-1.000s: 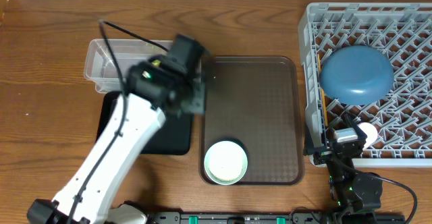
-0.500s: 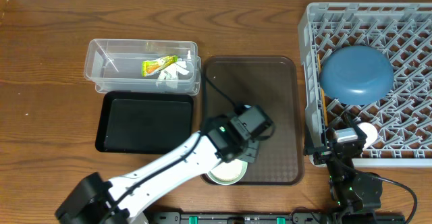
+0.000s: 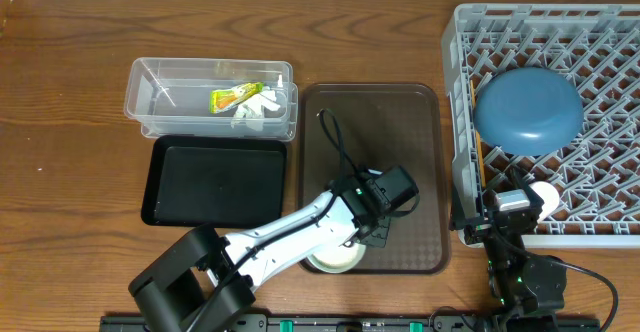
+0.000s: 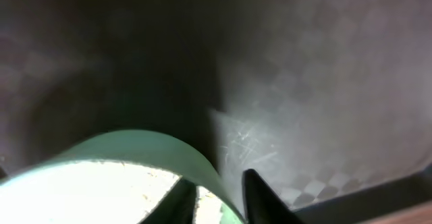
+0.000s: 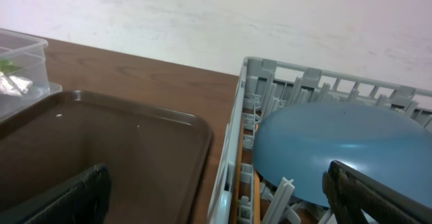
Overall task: Sort waste into correct bins and load items into the dishwasher rack
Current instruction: 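Grasp the mint-green rice bowl rim on the brown tray with the left gripper, then carry the bowl over the black tray and tip the rice out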
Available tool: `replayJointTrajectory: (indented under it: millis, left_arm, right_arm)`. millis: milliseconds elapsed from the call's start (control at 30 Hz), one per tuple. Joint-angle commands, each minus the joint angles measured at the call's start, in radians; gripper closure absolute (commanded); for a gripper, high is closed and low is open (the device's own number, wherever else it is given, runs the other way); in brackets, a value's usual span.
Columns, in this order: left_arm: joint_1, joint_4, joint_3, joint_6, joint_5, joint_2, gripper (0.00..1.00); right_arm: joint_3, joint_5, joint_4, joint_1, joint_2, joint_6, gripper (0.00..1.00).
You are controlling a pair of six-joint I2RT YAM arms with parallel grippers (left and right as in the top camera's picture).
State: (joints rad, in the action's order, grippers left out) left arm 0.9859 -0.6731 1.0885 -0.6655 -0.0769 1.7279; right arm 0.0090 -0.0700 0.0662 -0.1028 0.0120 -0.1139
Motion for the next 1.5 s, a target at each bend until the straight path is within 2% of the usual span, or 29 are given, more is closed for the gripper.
replayJointTrajectory:
  millis: [0,267,467,533,733,867,967,1100,1233,1367,1467]
  left_arm:
    - [-0.004,-0.002,0.003,-0.003,0.028,-0.001,0.94]
    - [-0.004,-0.022,0.049,0.152,0.047,-0.006,0.94]
    - [-0.005,-0.23,0.205,0.203,0.167,-0.042,0.94]
    - [-0.017,-0.279,0.247,0.205,0.166,-0.081,0.94]
    - [-0.161,-0.328,0.257,0.202,0.058,-0.252,0.94]
    - [-0.327,-0.396,0.257,0.197,0.014,-0.336,0.94]
    - [-0.487,-0.418,0.25,0.275,-0.139,-0.369,0.94]
    - [-0.711,-0.418,0.201,0.395,-0.413,-0.373,0.94]
    - [-0.93,-0.402,0.115,0.579,-0.71,-0.373,0.94]
    - [-1.117,-0.388,0.031,0.812,-1.034,-0.37,0.94]
    - [-1.225,-0.372,-0.05,0.945,-1.194,-0.37,0.94]
  right_arm:
    - [-0.003,0.006,0.001,0.011,-0.006,-0.003,0.01]
    - [-0.003,0.006,0.001,0.011,-0.006,-0.003,0.01]
    - [-0.003,0.006,0.001,0.011,-0.006,-0.003,0.01]
    - [-0.003,0.006,0.001,0.011,-0.006,-0.003,0.01]
    - [-0.003,0.006,0.001,0.011,-0.006,-0.003,0.01]
    - [-0.003,0.006,0.001,0.011,-0.006,-0.003,0.01]
    - [-0.003,0.006,0.001,0.011,-0.006,-0.003,0.01]
    - [-0.003,0.006,0.001,0.011,-0.006,-0.003,0.01]
    - [-0.003,0.006,0.001,0.011,-0.006,-0.003,0.01]
    - [-0.003,0.006,0.001,0.011,-0.006,-0.003,0.01]
    - [-0.003,0.006,0.001,0.011,-0.006,-0.003,0.01]
